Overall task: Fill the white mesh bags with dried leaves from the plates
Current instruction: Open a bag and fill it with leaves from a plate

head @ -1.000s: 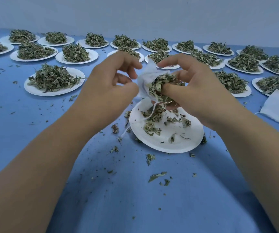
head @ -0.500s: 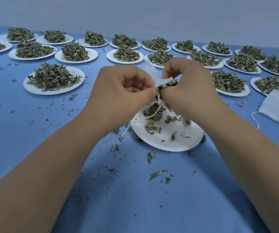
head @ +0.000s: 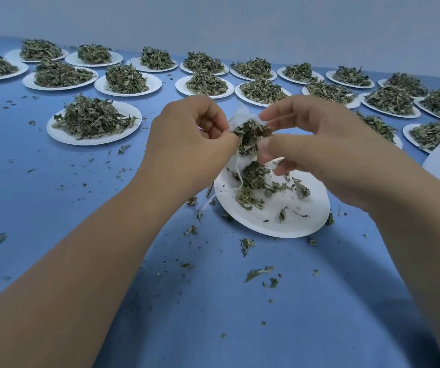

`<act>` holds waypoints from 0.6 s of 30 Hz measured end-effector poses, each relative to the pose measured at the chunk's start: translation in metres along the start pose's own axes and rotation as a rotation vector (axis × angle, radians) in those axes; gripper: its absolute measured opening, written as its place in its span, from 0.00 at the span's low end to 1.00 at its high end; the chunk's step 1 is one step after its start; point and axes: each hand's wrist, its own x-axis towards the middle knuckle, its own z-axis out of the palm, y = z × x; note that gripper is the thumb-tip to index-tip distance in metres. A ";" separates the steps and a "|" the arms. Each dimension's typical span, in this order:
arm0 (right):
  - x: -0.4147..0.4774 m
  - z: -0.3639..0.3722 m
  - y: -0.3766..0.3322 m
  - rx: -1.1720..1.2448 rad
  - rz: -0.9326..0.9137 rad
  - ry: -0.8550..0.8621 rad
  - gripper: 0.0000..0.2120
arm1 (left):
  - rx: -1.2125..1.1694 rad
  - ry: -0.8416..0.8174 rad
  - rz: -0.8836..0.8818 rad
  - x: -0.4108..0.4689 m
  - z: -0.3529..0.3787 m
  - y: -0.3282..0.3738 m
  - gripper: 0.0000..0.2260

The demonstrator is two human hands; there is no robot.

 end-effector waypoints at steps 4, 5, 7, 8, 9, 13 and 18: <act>-0.006 -0.001 -0.001 -0.104 -0.156 0.107 0.08 | -0.021 -0.017 0.013 -0.001 0.000 0.001 0.02; -0.005 0.001 -0.001 -0.153 -0.178 0.126 0.07 | -0.030 -0.027 0.016 -0.001 0.001 0.001 0.02; -0.004 0.007 -0.001 -0.269 -0.215 0.164 0.05 | -0.054 -0.043 0.014 0.000 0.000 0.000 0.04; -0.003 0.009 -0.002 -0.312 -0.224 0.175 0.04 | -0.080 -0.052 0.006 0.001 0.000 0.000 0.05; -0.002 0.010 -0.002 -0.342 -0.228 0.188 0.04 | -0.112 -0.069 -0.003 0.002 -0.001 -0.001 0.05; 0.008 0.011 -0.004 -0.385 -0.251 0.195 0.04 | -0.191 -0.176 0.002 0.003 -0.005 -0.001 0.05; 0.027 0.005 -0.005 -0.276 -0.110 -0.035 0.16 | -0.205 -0.262 0.059 0.005 -0.009 -0.003 0.07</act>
